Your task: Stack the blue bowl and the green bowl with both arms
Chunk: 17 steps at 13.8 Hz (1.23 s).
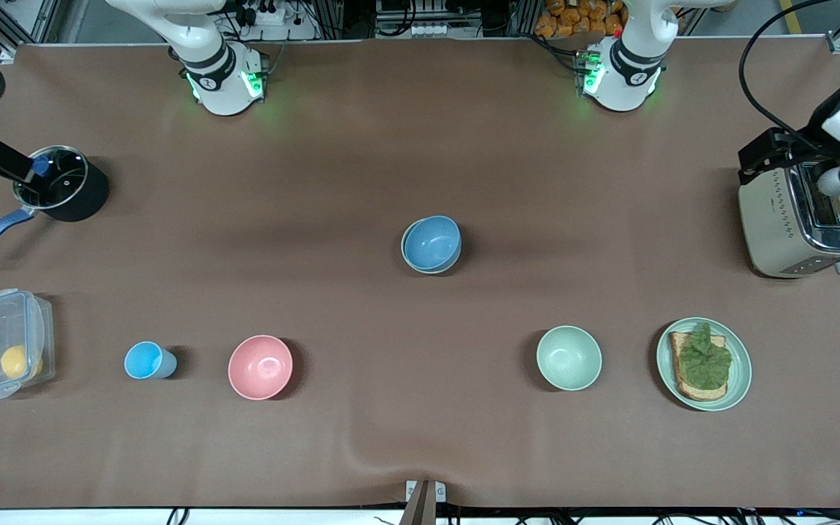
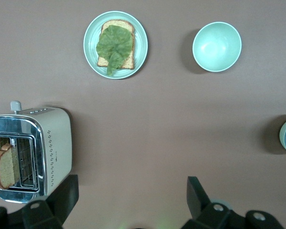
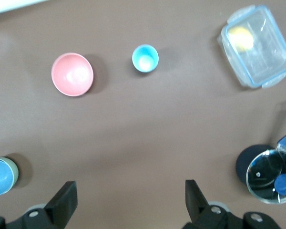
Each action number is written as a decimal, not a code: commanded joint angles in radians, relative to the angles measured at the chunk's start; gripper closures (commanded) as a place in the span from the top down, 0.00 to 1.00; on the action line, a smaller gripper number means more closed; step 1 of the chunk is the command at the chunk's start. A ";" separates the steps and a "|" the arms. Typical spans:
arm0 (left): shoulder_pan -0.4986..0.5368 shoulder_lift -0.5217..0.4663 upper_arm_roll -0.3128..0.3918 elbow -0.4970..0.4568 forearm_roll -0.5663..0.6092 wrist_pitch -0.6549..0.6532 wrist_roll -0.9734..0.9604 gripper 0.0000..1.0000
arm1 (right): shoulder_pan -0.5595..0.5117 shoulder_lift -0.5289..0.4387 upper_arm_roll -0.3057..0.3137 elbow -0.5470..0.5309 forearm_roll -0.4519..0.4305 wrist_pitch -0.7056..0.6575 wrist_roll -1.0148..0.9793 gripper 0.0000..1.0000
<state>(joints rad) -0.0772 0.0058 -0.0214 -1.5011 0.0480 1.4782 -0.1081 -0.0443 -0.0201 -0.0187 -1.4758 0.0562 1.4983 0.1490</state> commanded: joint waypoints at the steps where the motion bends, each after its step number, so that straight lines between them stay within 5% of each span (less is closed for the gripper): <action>1: 0.010 -0.023 0.026 -0.018 -0.025 -0.018 0.040 1.00 | -0.003 0.003 0.020 0.012 -0.013 -0.015 -0.017 1.00; 17: 0.022 -0.009 0.006 -0.002 -0.048 -0.029 0.091 1.00 | 0.027 0.003 0.039 -0.006 -0.059 -0.020 -0.019 1.00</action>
<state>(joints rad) -0.0610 0.0055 -0.0069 -1.5043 0.0210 1.4590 -0.0360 -0.0180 -0.0132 0.0155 -1.4785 0.0194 1.4824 0.1421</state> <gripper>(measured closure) 0.000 0.000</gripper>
